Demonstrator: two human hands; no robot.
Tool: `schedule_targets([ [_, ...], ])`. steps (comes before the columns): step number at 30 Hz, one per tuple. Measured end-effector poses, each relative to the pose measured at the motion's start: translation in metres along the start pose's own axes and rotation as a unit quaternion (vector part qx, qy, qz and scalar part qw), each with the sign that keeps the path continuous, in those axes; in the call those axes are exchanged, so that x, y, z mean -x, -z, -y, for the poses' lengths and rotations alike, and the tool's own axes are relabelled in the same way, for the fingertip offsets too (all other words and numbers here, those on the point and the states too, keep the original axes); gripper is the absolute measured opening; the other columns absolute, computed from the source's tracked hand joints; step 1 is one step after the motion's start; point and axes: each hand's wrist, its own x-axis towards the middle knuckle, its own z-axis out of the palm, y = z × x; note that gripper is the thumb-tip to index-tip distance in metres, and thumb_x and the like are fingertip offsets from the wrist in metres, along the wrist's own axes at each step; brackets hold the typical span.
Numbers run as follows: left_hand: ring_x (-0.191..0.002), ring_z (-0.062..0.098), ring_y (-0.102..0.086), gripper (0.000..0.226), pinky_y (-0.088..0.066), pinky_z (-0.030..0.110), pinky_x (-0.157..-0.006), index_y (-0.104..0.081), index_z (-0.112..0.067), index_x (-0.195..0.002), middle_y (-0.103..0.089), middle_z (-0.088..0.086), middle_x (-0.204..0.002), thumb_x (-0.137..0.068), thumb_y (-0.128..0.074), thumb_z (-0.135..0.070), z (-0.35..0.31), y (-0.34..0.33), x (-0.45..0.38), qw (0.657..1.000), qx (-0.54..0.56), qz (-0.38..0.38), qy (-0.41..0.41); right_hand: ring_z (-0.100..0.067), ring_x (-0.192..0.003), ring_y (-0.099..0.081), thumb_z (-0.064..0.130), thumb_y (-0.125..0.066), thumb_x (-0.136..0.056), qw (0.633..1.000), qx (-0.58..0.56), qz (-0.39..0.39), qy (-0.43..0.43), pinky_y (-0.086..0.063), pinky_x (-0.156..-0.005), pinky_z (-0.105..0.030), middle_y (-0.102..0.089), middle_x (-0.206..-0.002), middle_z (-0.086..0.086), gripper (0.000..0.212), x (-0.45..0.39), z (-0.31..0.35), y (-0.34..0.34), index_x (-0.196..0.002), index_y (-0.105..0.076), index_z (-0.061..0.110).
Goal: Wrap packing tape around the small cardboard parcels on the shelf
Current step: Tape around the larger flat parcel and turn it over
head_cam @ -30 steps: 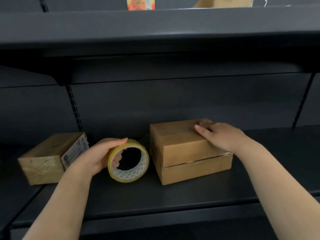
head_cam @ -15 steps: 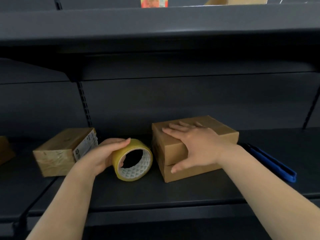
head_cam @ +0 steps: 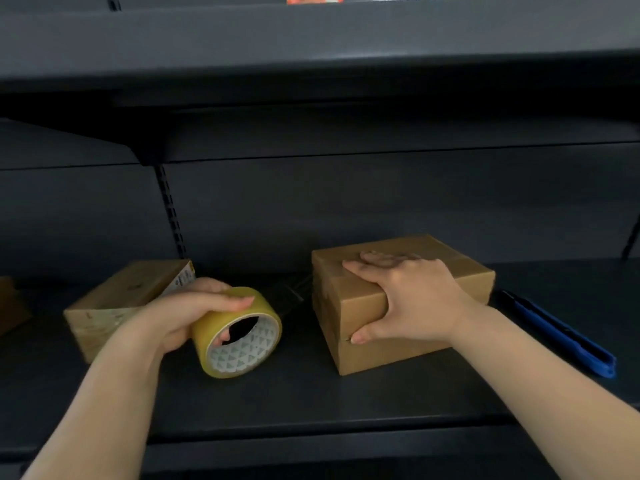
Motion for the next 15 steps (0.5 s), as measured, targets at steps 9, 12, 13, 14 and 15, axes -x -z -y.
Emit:
schedule_targets([
  [9,-0.034,0.019,-0.054,0.050,-0.046,0.022,-0.040,-0.069,-0.008,-0.060,-0.056,0.012,-0.040,-0.030,-0.093,-0.040,-0.010,-0.013,-0.008,0.969,0.188,0.100,-0.122,-0.008,-0.132,-0.040,0.094,-0.033,-0.043,0.999,-0.001,-0.016,-0.047,-0.040,-0.096,-0.028,-0.025,-0.151,0.020,0.110,0.016,-0.032,0.001,-0.142,-0.011,0.052],
  [12,-0.031,0.019,-0.052,0.052,-0.045,0.022,-0.038,-0.066,-0.007,-0.061,-0.054,0.013,-0.038,-0.027,-0.094,-0.035,-0.008,-0.012,-0.010,0.975,0.174,0.097,-0.103,-0.009,-0.136,-0.032,0.089,-0.048,-0.053,0.999,-0.006,0.003,-0.048,-0.035,-0.103,-0.032,-0.021,-0.154,0.017,0.106,0.022,-0.026,0.006,-0.144,-0.012,0.048],
  [13,-0.031,0.019,-0.052,0.057,-0.045,0.023,-0.037,-0.065,-0.006,-0.062,-0.054,0.013,-0.038,-0.023,-0.094,-0.036,-0.005,-0.010,-0.011,0.981,0.155,0.084,-0.085,-0.010,-0.137,-0.031,0.088,-0.048,-0.054,0.999,-0.007,0.005,-0.048,-0.033,-0.105,-0.033,-0.022,-0.154,0.014,0.107,0.023,-0.021,0.008,-0.145,-0.015,0.044],
  [14,-0.030,0.019,-0.052,0.064,-0.045,0.023,-0.036,-0.063,-0.004,-0.065,-0.053,0.012,-0.038,-0.020,-0.094,-0.037,-0.002,-0.010,-0.010,0.985,0.139,0.069,-0.070,-0.013,-0.137,-0.032,0.089,-0.045,-0.054,0.999,-0.003,0.002,-0.047,-0.032,-0.106,-0.034,-0.025,-0.154,0.010,0.108,0.023,-0.014,0.008,-0.146,-0.017,0.039],
  [15,-0.029,0.018,-0.051,0.070,-0.044,0.024,-0.034,-0.059,-0.002,-0.068,-0.052,0.012,-0.036,-0.018,-0.094,-0.038,0.001,-0.008,-0.010,0.988,0.133,0.059,-0.062,-0.015,-0.137,-0.032,0.091,-0.041,-0.053,0.999,0.004,-0.002,-0.048,-0.031,-0.107,-0.034,-0.027,-0.153,0.006,0.111,0.023,-0.007,0.008,-0.146,-0.018,0.034],
])
